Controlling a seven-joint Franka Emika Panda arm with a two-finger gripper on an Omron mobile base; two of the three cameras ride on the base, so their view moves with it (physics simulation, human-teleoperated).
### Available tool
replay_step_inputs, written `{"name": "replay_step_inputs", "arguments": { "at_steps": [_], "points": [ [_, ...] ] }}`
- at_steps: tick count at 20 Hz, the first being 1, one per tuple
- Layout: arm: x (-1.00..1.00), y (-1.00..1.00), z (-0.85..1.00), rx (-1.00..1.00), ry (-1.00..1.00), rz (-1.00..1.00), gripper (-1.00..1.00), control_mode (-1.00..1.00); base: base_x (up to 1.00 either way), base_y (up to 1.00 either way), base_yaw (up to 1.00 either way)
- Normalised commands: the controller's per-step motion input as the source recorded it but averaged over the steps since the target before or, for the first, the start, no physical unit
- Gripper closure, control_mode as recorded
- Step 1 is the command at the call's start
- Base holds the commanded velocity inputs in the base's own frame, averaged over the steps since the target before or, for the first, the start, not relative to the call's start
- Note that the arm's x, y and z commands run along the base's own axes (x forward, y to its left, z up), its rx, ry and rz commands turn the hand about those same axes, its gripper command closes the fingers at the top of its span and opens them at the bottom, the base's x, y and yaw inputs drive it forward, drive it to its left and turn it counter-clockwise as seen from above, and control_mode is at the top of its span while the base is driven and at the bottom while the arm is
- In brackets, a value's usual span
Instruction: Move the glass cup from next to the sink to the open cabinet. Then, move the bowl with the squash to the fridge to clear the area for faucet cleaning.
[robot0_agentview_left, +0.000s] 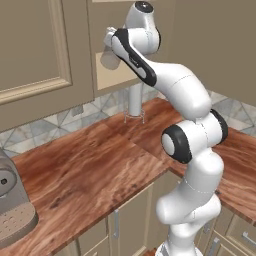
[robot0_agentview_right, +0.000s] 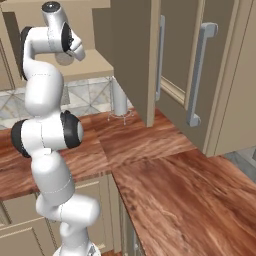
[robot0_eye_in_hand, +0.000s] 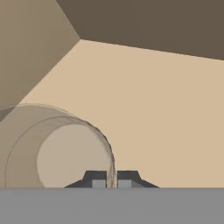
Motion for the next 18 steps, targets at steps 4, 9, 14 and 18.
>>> {"name": "replay_step_inputs", "arguments": {
  "at_steps": [4,9,14,18],
  "points": [
    [0.0,0.01,0.0,0.0,0.0,0.0,-1.0,-1.0,0.0,0.0,0.0],
    [-0.15,-0.02,0.0,0.0,-0.14,0.0,-1.0,-1.0,0.0,0.0,0.0],
    [-0.07,-0.02,0.13,0.0,-0.28,-0.08,-1.0,-1.0,0.0,0.0,0.0],
    [-0.07,0.0,0.17,0.02,-0.29,-0.13,-1.0,-1.0,0.0,0.0,0.0]
  ]
}}
